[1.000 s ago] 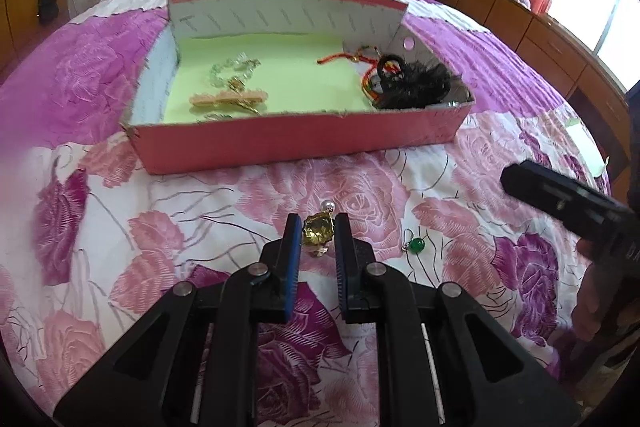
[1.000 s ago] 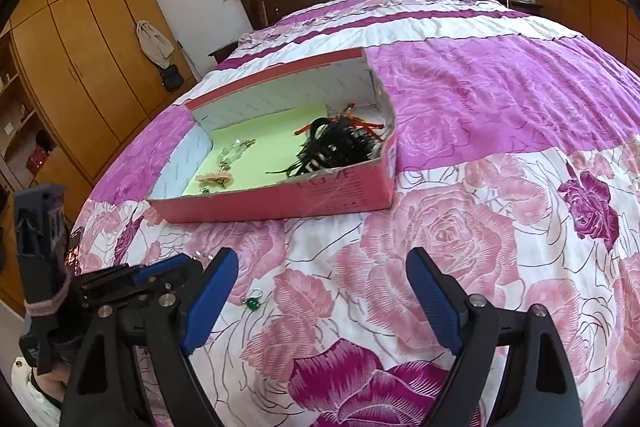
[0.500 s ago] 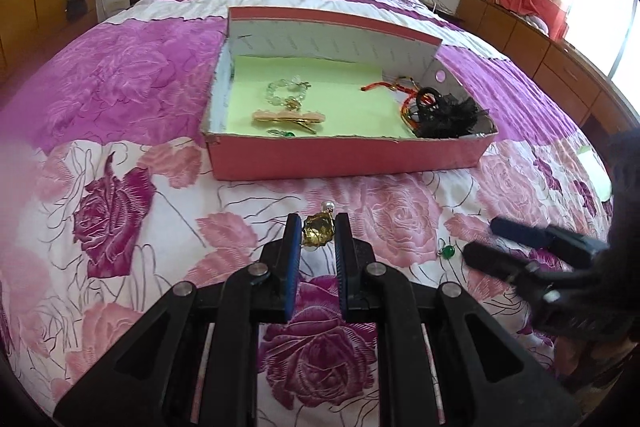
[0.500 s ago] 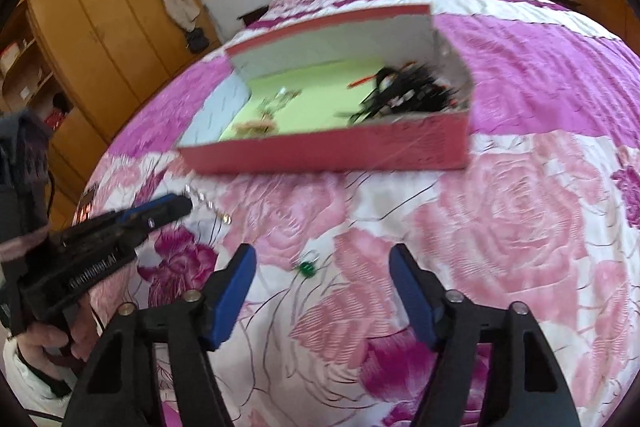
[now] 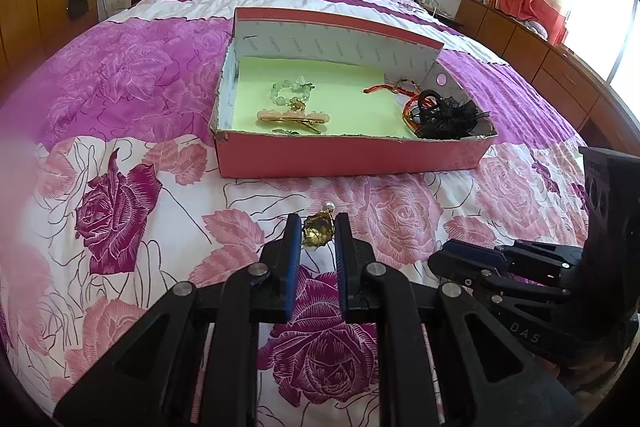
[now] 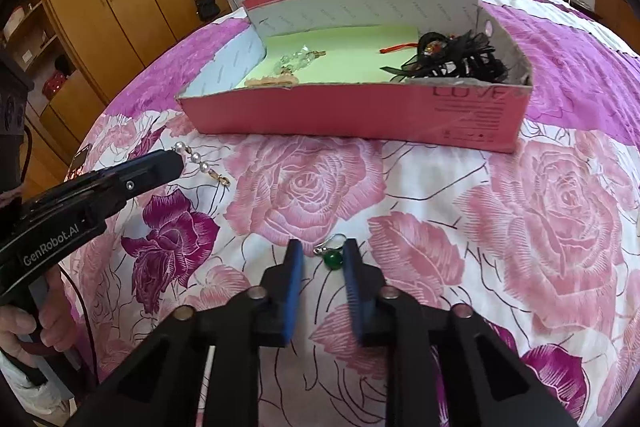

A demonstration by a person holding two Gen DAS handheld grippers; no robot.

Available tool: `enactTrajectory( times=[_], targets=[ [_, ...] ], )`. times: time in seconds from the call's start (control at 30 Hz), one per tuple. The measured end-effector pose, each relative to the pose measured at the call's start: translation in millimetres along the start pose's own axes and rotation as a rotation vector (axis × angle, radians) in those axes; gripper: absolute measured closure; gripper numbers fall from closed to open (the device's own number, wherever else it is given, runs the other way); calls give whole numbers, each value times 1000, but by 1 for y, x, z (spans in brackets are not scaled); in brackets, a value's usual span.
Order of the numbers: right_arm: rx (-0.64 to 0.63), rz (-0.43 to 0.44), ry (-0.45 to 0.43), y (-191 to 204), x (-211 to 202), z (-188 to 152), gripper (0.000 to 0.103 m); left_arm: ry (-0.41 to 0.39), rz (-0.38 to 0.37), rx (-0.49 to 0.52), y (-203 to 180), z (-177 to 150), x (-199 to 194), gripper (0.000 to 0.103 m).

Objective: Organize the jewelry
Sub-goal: 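Grasp the gold pearl-drop earring with the left tool while the right tool grasps the green bead earring, then carry both earrings into the box and open both tools to release them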

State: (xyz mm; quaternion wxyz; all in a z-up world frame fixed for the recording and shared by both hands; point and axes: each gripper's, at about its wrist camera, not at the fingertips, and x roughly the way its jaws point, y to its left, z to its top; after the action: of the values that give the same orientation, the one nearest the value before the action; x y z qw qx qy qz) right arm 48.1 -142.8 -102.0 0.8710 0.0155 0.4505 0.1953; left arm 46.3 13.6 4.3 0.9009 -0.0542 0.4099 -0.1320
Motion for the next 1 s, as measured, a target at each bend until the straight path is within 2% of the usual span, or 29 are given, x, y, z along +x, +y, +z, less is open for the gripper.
enactTrajectory(
  times=[0.1, 0.33, 1.0],
  targets=[
    [3, 8, -1, 0, 1, 0, 91, 3, 5, -2, 0, 0, 0, 95],
    [16, 43, -32, -4, -12, -2, 91, -9, 4, 1, -2, 1, -4, 95],
    [-8, 86, -227, -1, -61, 8, 91, -102, -9, -8, -11, 11, -29, 95]
  ],
)
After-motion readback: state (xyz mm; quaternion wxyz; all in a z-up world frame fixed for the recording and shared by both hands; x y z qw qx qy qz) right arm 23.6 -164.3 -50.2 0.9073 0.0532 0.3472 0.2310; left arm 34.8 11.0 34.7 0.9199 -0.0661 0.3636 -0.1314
